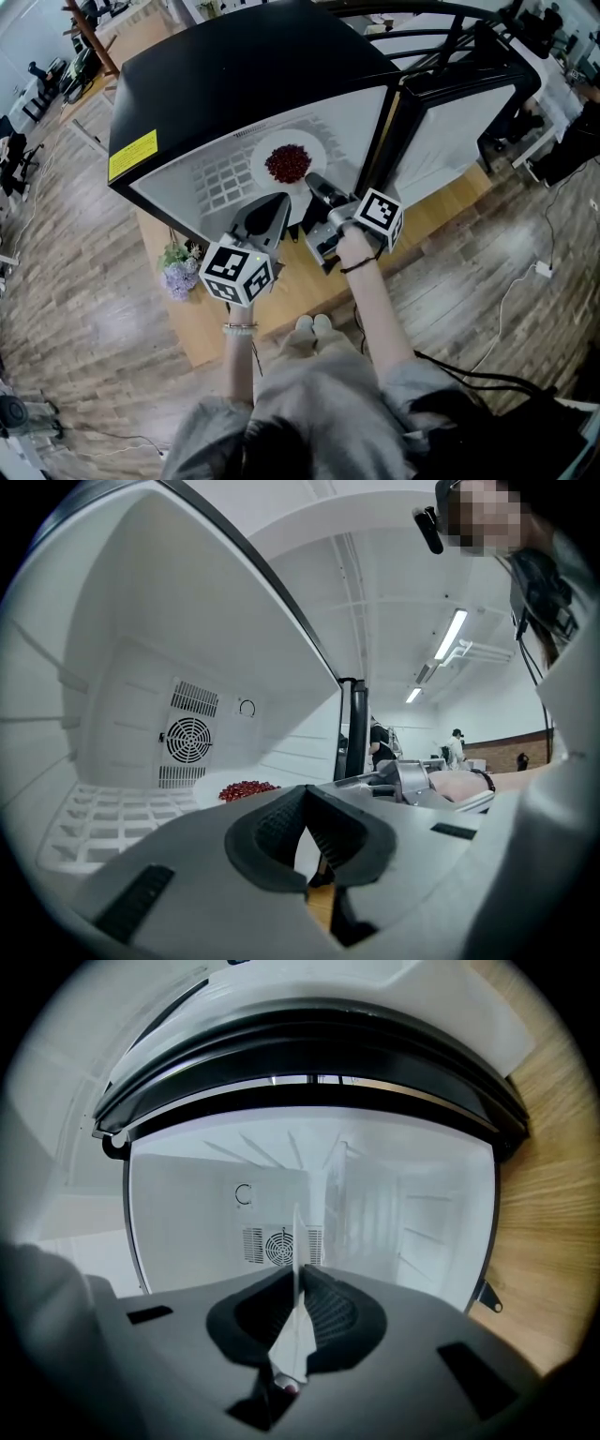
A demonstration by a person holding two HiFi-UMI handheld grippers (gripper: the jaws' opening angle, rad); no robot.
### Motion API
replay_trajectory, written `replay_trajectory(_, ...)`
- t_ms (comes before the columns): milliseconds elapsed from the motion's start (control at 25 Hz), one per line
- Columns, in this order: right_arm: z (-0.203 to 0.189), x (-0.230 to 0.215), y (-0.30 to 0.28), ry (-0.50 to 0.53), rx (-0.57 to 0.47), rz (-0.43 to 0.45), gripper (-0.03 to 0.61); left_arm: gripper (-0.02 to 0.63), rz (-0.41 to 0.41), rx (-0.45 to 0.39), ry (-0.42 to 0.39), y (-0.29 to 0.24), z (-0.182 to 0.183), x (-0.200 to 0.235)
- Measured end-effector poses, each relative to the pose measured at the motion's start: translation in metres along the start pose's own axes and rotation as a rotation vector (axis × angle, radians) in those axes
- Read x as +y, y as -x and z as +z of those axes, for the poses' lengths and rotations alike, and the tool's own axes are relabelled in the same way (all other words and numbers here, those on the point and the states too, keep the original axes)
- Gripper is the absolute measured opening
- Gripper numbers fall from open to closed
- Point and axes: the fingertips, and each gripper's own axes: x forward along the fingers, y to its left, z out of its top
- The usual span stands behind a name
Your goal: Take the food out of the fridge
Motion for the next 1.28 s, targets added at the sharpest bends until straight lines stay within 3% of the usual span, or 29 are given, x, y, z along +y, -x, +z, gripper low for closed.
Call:
replay_trajectory(720,-0.017,0.031,0.042,0.001,0.006,0.071,0.035,0.008,-0.086,-0.036,-0.068,0.025,0.018,-0.044)
replay_trajectory(1280,-0.036,0.038,0.077,-0.025,0.006,0.105,0.035,0.008,-0.096,-0.072,-0.08,0.052,0.026,-0.065)
